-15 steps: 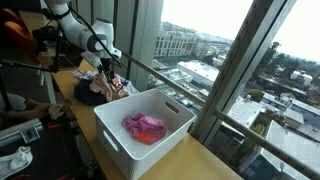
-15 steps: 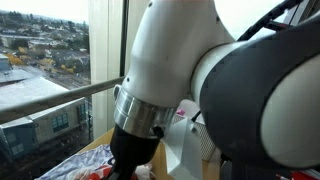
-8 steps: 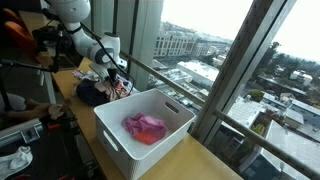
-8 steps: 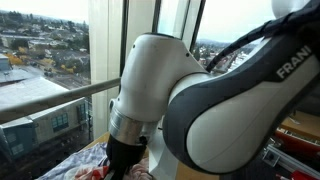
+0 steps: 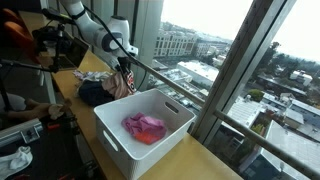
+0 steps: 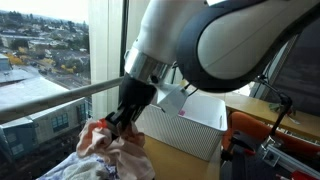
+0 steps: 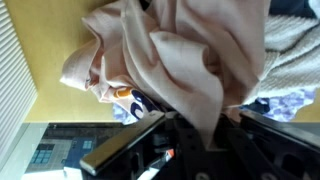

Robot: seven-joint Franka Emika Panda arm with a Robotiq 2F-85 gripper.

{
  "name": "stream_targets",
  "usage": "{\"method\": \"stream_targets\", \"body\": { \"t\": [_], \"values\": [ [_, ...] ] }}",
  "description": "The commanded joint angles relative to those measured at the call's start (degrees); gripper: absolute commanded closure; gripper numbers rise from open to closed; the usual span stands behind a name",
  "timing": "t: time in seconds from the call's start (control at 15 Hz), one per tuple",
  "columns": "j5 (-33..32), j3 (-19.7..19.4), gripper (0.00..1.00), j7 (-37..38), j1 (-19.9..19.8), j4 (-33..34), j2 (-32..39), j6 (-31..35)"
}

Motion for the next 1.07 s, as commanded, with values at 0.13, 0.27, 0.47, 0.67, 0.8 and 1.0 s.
{"method": "stream_targets", "body": {
  "t": [0.13, 0.27, 0.47, 0.67, 0.8, 1.0],
  "values": [
    [-2.31, -4.6, 0.96, 1.95, -1.42, -8.9, -17.78, -2.37],
    [-4.44, -6.3, 0.96, 3.43, -2.5, -10.35, -23.14, -3.87],
    [-6.34, -7.95, 0.96, 4.82, -6.21, -11.33, -30.25, -7.61],
    [-2.88, -9.32, 0.96, 0.64, -11.01, -12.38, -35.33, -10.72],
    [-1.06, -10.03, 0.96, -1.18, -13.05, -13.82, -35.03, -9.9],
    [2.53, -10.71, 0.96, -4.05, -14.69, -17.14, -32.05, -7.38]
  ]
}}
